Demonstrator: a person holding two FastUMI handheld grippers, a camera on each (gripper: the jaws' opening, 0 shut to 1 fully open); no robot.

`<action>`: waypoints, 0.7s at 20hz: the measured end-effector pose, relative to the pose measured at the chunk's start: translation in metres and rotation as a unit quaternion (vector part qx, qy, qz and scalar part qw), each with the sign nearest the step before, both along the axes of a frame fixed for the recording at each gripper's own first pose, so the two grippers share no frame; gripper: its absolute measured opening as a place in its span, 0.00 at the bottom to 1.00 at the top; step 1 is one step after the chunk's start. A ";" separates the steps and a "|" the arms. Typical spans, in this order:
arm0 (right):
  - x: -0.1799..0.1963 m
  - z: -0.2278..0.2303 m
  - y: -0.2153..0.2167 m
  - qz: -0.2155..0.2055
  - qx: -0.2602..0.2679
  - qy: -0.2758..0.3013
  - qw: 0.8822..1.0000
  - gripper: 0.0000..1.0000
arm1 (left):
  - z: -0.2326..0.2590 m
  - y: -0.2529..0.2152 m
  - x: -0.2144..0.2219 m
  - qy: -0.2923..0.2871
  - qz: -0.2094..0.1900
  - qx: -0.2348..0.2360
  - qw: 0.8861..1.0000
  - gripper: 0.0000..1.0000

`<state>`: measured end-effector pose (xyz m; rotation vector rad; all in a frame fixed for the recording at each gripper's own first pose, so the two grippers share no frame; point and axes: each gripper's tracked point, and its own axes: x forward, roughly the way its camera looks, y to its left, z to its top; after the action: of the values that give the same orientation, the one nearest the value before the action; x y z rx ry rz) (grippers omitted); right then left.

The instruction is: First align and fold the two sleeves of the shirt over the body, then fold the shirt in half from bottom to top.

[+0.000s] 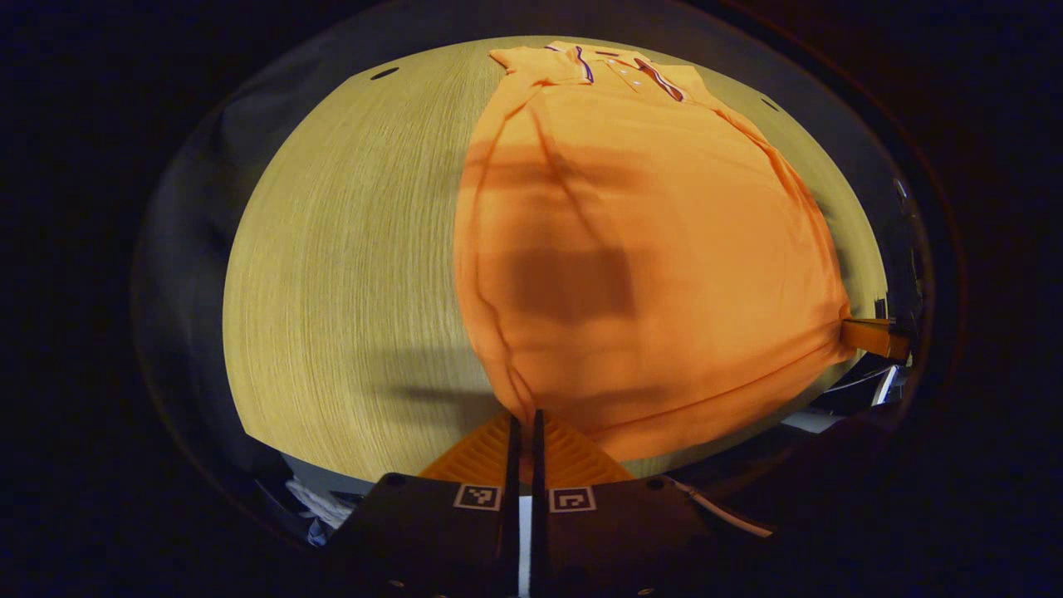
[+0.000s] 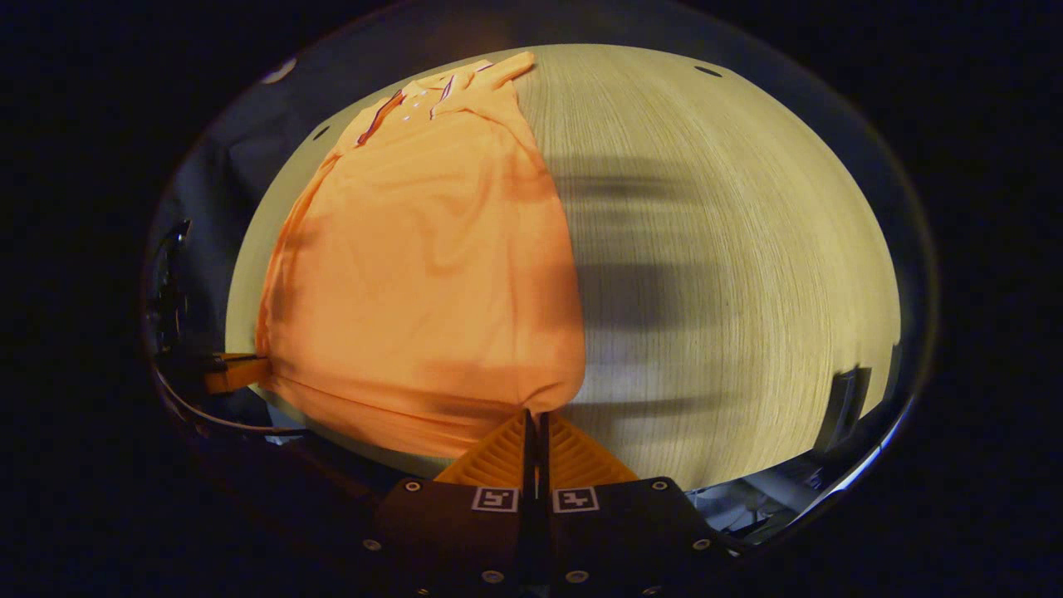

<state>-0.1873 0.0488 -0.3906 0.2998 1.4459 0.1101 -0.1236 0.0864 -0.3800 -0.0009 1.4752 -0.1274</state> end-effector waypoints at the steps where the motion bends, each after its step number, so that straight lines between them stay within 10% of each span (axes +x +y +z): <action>1: -0.003 0.002 0.005 -0.006 0.015 0.007 1.000 0.01 | -0.003 -0.010 -0.004 0.015 0.008 -0.019 1.000 0.01; 14: 0.047 0.054 0.013 -0.072 0.083 -0.044 0.993 0.00 | 0.068 -0.020 0.057 -0.045 0.021 -0.083 0.995 0.01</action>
<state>-0.1402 0.0617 -0.3365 0.5283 1.3249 0.1260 -0.0666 0.0663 -0.3124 -0.1592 1.3694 -0.2140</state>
